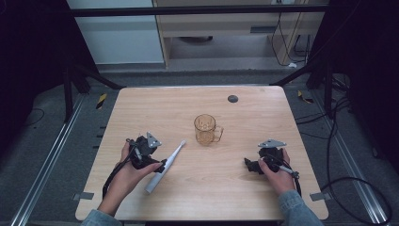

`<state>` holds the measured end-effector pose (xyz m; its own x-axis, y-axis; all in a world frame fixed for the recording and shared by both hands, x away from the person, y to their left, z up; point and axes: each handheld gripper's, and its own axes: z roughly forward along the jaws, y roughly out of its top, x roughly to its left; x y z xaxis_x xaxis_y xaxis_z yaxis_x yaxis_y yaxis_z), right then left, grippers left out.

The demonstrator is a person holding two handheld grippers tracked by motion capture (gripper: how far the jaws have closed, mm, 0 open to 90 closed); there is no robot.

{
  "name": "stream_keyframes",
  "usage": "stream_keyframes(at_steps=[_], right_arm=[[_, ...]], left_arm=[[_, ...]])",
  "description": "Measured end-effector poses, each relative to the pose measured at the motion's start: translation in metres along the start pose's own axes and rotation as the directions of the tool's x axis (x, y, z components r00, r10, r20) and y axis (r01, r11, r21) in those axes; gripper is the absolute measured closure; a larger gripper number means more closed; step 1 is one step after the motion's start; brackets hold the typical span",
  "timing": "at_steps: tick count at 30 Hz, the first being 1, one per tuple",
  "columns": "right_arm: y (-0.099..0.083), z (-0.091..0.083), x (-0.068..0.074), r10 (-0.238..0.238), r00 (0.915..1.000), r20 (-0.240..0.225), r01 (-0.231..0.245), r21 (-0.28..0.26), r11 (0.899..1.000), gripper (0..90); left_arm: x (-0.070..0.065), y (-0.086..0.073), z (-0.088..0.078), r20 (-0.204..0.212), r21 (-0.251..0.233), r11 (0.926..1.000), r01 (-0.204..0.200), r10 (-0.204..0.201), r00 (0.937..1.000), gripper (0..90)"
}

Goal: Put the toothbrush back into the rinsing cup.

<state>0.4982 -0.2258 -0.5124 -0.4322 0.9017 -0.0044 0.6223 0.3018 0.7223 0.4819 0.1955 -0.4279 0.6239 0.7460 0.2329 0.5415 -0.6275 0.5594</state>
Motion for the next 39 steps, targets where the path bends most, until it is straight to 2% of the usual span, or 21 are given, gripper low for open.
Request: stream_keyframes(at_steps=[3, 8, 14, 22, 30, 34, 38, 39], right_arm=[[0.0, 0.0, 0.0, 0.0, 1.0, 0.0, 0.0, 0.0, 1.0, 0.3], [0.0, 0.0, 0.0, 0.0, 1.0, 0.0, 0.0, 0.0, 1.0, 0.3], [0.0, 0.0, 0.0, 0.0, 1.0, 0.0, 0.0, 0.0, 1.0, 0.3], [0.0, 0.0, 0.0, 0.0, 1.0, 0.0, 0.0, 0.0, 1.0, 0.3], [0.0, 0.0, 0.0, 0.0, 1.0, 0.0, 0.0, 0.0, 1.0, 0.3], [0.0, 0.0, 0.0, 0.0, 1.0, 0.0, 0.0, 0.0, 1.0, 0.3], [0.0, 0.0, 0.0, -0.003, 1.0, 0.002, 0.003, -0.001, 1.0, 0.3], [0.0, 0.0, 0.0, 0.002, 1.0, -0.001, -0.002, 0.0, 1.0, 0.3]], left_arm=[[0.0, 0.001, 0.0, 0.015, 0.009, 0.9996, 0.026, -0.026, 0.9995, 6.8], [0.002, 0.003, 0.001, 0.036, 0.049, 0.9981, 0.039, -0.04, 0.9985, 9.6], [0.0, 0.008, 0.002, 0.061, 0.081, 0.9962, 0.03, -0.035, 0.9975, 12.7], [-0.006, 0.01, 0.011, 0.086, 0.102, 0.9944, 0.029, -0.038, 0.9956, 23.1], [-0.009, 0.01, 0.026, 0.154, 0.137, 0.9895, 0.046, -0.067, 0.9857, 36.7], [-0.012, 0.01, 0.031, 0.165, 0.16, 0.9862, 0.042, -0.068, 0.9839, 40.6], [-0.012, 0.009, 0.035, 0.175, 0.165, 0.9845, 0.058, -0.087, 0.9808, 43.3], [-0.012, 0.009, 0.037, 0.172, 0.172, 0.9836, 0.054, -0.084, 0.9816, 43.7]])
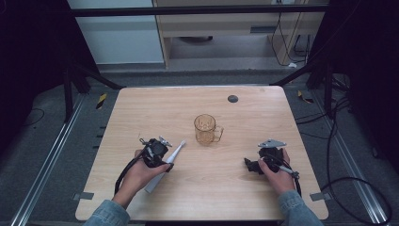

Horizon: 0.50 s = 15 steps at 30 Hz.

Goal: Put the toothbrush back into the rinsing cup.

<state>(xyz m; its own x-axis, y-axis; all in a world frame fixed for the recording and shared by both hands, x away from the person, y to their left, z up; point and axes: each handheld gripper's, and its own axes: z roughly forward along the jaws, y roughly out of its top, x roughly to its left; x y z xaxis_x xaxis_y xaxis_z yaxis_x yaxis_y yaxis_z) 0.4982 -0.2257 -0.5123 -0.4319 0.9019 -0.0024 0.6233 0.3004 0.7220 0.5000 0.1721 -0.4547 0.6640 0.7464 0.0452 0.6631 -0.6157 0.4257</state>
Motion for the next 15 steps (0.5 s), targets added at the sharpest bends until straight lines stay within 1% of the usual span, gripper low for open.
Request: stream_keyframes(at_steps=[5, 9, 11, 14, 15], right_arm=[[0.0, 0.0001, -0.0001, -0.002, 1.0, 0.001, 0.002, 0.0, 1.0, 0.3], [-0.0001, 0.0002, -0.0002, -0.004, 1.0, 0.003, 0.004, -0.001, 1.0, 0.3], [0.0, 0.0, -0.0001, -0.001, 1.0, 0.001, 0.001, 0.0, 1.0, 0.3], [-0.0002, 0.0004, -0.0003, -0.007, 1.0, 0.004, 0.007, -0.002, 1.0, 0.3], [-0.0001, 0.0001, -0.0001, -0.002, 1.0, 0.001, 0.002, -0.001, 1.0, 0.3]], left_arm=[[0.0012, 0.001, 0.0052, 0.001, 0.014, 0.9999, 0.004, -0.004, 1.0, 45.4], [0.0025, 0.0008, 0.0065, 0.004, 0.036, 0.9994, 0.001, -0.001, 1.0, 46.7], [0.0023, 0.0014, 0.0071, 0.011, 0.038, 0.9993, 0.004, -0.004, 0.9999, 47.2], [0.0017, 0.0022, 0.009, 0.011, 0.044, 0.999, 0.001, -0.001, 0.9999, 48.0], [0.0017, 0.0021, 0.0095, 0.01, 0.042, 0.9991, 0.0, 0.0, 1.0, 48.2]])
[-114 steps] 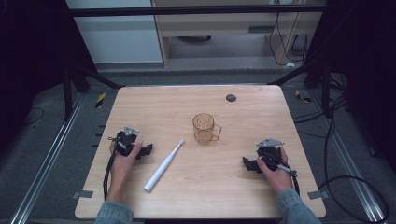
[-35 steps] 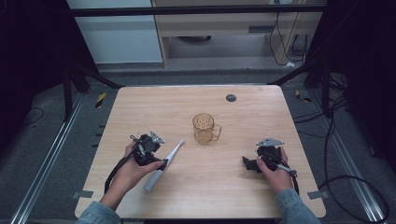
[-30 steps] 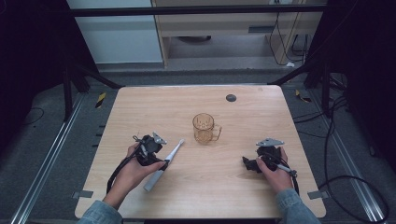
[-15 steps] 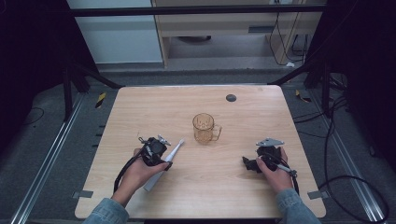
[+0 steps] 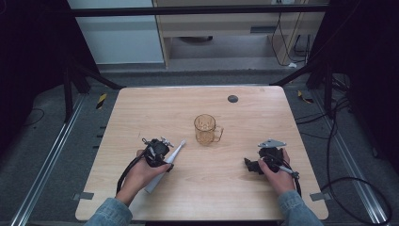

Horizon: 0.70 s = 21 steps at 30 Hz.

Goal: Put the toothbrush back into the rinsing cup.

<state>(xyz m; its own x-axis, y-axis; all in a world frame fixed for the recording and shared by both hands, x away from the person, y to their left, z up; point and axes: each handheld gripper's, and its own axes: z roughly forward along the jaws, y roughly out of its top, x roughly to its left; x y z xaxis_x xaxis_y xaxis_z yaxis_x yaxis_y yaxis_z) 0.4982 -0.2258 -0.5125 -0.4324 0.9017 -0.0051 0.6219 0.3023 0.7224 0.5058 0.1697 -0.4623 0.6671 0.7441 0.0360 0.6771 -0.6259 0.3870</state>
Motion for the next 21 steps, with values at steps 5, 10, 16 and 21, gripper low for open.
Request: stream_keyframes(at_steps=[5, 10, 16, 21], right_arm=[[0.0, 0.0, 0.0, 0.001, 1.0, 0.0, -0.001, 0.0, 1.0, 0.3], [0.0, 0.0002, -0.0001, -0.002, 1.0, 0.002, 0.002, 0.0, 1.0, 0.3], [0.0, 0.0, 0.0, 0.001, 1.0, 0.0, -0.001, 0.0, 1.0, 0.3], [0.0, 0.0, 0.0, 0.001, 1.0, 0.0, -0.001, 0.0, 1.0, 0.3]], left_arm=[[0.0015, -0.0033, 0.0018, 0.002, -0.007, 0.9999, 0.008, -0.008, 1.0, 48.5], [0.002, -0.004, 0.0047, 0.005, 0.005, 1.0, 0.004, -0.004, 1.0, 49.5], [0.0036, -0.0022, 0.0059, 0.006, 0.011, 0.9999, 0.004, -0.004, 1.0, 51.6], [0.0031, -0.0017, 0.0076, 0.012, 0.012, 0.9999, 0.001, -0.001, 0.9999, 54.8]])
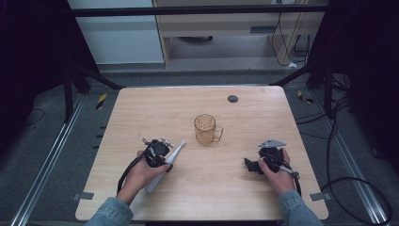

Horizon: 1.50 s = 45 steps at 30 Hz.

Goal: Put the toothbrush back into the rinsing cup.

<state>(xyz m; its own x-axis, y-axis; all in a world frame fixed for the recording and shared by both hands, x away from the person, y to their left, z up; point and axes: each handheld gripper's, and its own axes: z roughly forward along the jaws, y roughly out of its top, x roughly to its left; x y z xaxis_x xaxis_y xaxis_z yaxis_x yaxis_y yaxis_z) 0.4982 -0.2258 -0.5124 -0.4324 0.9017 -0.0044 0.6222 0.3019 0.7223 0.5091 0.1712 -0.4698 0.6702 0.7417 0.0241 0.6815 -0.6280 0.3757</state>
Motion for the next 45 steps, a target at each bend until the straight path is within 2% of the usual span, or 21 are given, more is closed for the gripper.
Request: stream_keyframes(at_steps=[16, 23, 29, 35, 45], right_arm=[[0.0, 0.0, 0.0, 0.003, 1.0, -0.002, -0.003, 0.001, 1.0, 0.3], [0.0, 0.0, 0.0, 0.0, 1.0, 0.0, 0.0, 0.0, 1.0, 0.3], [0.0, 0.0, 0.0, 0.0, 1.0, 0.0, 0.0, 0.0, 1.0, 0.3], [0.0, 0.0, 0.0, 0.001, 1.0, 0.0, -0.001, 0.0, 1.0, 0.3], [0.0, 0.0, 0.0, 0.0, 1.0, 0.001, 0.0, 0.0, 1.0, 0.3]], left_arm=[[0.001, 0.005, 0.001, 0.013, 0.015, 0.9999, -0.009, 0.009, 0.9999, 65.6], [0.002, 0.005, -0.001, 0.008, 0.011, 0.9999, -0.003, 0.002, 1.0, 66.5], [0.007, 0.006, -0.015, -0.016, -0.045, 0.999, 0.006, -0.007, 0.9998, 66.7], [0.011, 0.006, -0.032, -0.032, -0.114, 0.9933, 0.024, -0.027, 0.9991, 66.8], [0.021, 0.015, -0.056, -0.053, -0.174, 0.9845, 0.019, -0.029, 0.9982, 66.8]])
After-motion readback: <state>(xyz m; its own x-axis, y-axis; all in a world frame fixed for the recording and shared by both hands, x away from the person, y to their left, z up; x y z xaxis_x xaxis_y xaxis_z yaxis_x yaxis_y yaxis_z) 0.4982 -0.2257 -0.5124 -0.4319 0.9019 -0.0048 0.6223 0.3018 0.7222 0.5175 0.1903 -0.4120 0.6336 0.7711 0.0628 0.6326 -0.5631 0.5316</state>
